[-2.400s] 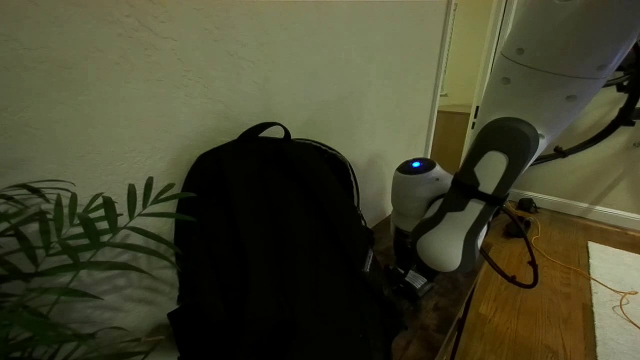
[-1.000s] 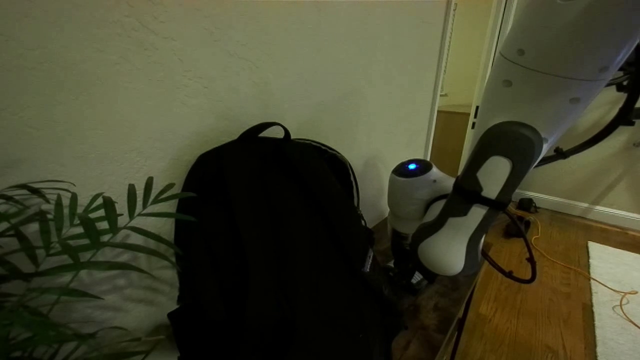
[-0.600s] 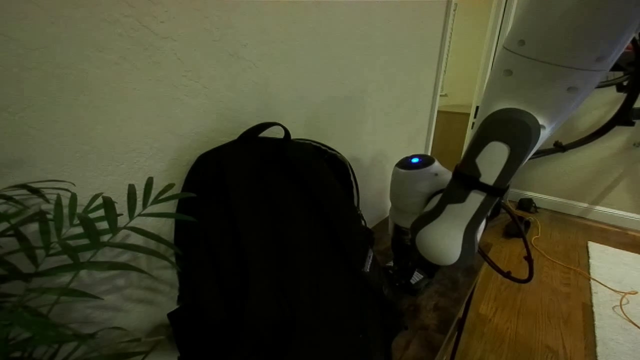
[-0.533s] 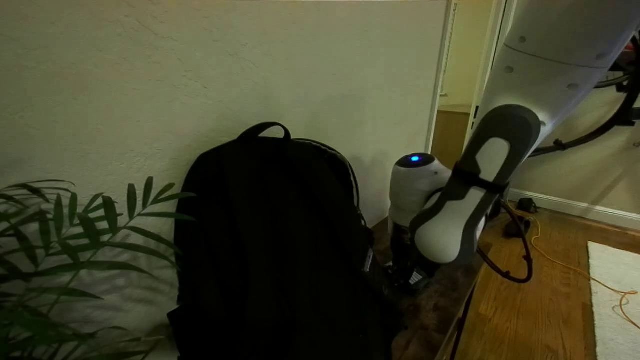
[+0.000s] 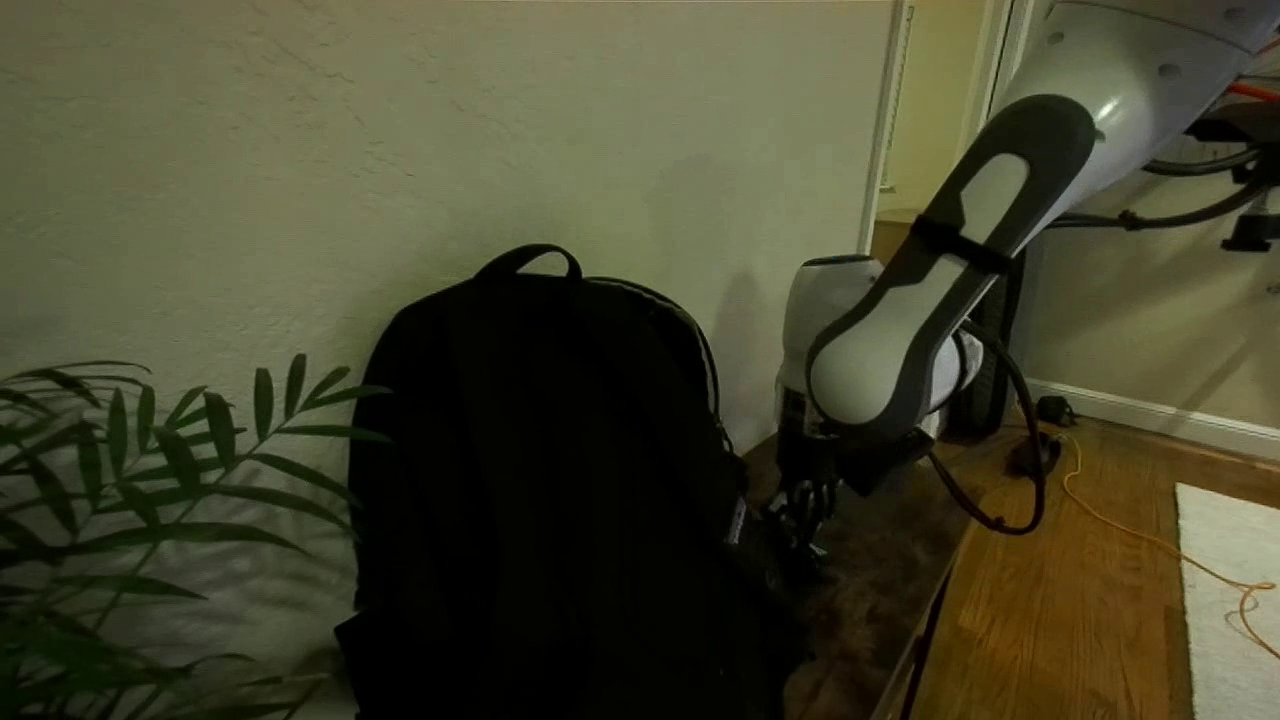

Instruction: Pick up the wallet and place it in the backpack

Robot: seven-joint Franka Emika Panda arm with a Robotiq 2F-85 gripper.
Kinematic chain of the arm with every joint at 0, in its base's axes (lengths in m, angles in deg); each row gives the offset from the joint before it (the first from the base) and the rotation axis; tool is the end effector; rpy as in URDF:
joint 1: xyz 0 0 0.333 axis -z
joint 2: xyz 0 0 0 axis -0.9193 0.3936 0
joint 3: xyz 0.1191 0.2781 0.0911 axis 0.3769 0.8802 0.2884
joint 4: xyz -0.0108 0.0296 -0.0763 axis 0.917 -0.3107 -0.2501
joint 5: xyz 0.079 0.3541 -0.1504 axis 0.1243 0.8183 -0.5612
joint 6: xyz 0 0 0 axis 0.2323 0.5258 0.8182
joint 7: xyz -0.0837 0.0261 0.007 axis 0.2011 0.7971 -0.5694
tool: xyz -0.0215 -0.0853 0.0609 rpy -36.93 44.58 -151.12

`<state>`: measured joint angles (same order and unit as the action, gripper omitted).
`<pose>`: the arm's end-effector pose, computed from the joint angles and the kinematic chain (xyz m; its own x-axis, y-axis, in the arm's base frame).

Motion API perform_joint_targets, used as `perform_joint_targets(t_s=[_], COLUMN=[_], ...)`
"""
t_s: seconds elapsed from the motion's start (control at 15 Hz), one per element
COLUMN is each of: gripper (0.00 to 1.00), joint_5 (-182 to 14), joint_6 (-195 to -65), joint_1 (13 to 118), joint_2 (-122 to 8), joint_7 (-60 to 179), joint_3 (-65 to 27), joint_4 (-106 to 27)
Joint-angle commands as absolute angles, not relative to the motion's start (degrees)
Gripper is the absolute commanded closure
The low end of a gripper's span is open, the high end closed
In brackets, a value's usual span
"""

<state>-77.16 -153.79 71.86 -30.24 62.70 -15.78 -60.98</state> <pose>0.5910 -0.0619 0.0832 0.9825 -0.1842 0.0280 -0.1837 -0.9828 -0.0202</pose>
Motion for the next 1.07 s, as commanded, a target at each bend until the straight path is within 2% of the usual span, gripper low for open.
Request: perform_joint_targets(t_s=[0.0,1.0], gripper=[0.94,0.94], joint_5=[-73.82,-58.12], joint_6=[-148.41,-133.46], joint_1=[78.46,90.42], joint_2=[-32.96,-33.62], joint_7=[68.45,85.40], joint_3=[-11.29,-3.39], joint_4=[-62.02,-57.69])
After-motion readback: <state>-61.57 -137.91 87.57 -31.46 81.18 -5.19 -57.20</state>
